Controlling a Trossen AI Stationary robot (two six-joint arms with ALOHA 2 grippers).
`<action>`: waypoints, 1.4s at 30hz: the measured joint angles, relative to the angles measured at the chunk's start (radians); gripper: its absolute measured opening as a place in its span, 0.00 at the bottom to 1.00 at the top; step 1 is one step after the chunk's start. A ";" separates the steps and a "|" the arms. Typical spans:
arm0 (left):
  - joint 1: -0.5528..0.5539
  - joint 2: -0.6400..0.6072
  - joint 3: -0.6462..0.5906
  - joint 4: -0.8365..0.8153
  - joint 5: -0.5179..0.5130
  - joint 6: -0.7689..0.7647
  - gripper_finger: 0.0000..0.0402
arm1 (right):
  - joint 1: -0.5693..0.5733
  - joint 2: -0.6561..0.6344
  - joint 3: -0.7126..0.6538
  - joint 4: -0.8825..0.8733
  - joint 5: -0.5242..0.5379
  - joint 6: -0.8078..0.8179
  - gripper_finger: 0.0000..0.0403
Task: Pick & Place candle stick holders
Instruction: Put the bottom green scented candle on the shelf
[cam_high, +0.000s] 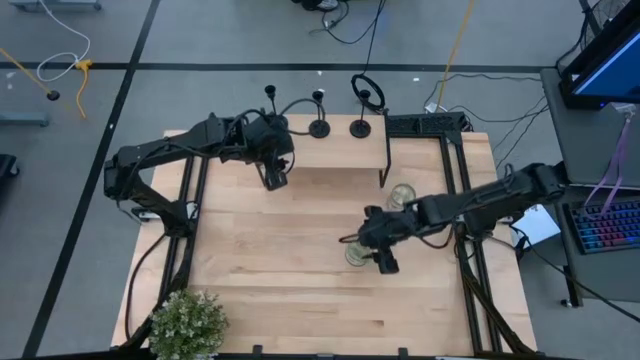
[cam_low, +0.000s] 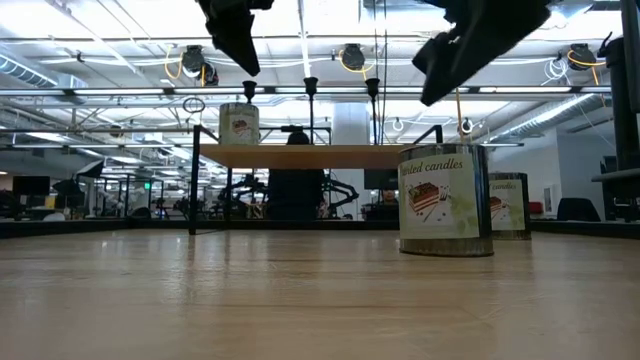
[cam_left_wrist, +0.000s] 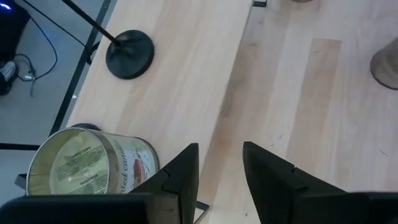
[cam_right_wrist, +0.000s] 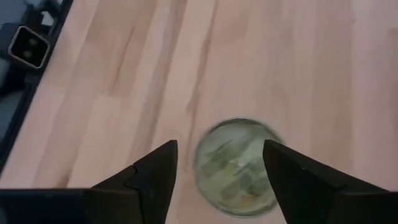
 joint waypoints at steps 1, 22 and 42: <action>0.000 0.000 0.000 0.000 0.000 0.005 0.33 | 0.010 0.009 0.000 0.001 0.000 0.006 0.56; -0.005 0.000 0.000 0.001 0.002 0.087 0.33 | 0.086 0.027 -0.189 0.261 -0.011 -0.044 0.53; -0.007 0.000 0.000 0.001 0.004 0.084 0.33 | 0.053 0.002 -0.294 0.313 0.078 -0.054 0.52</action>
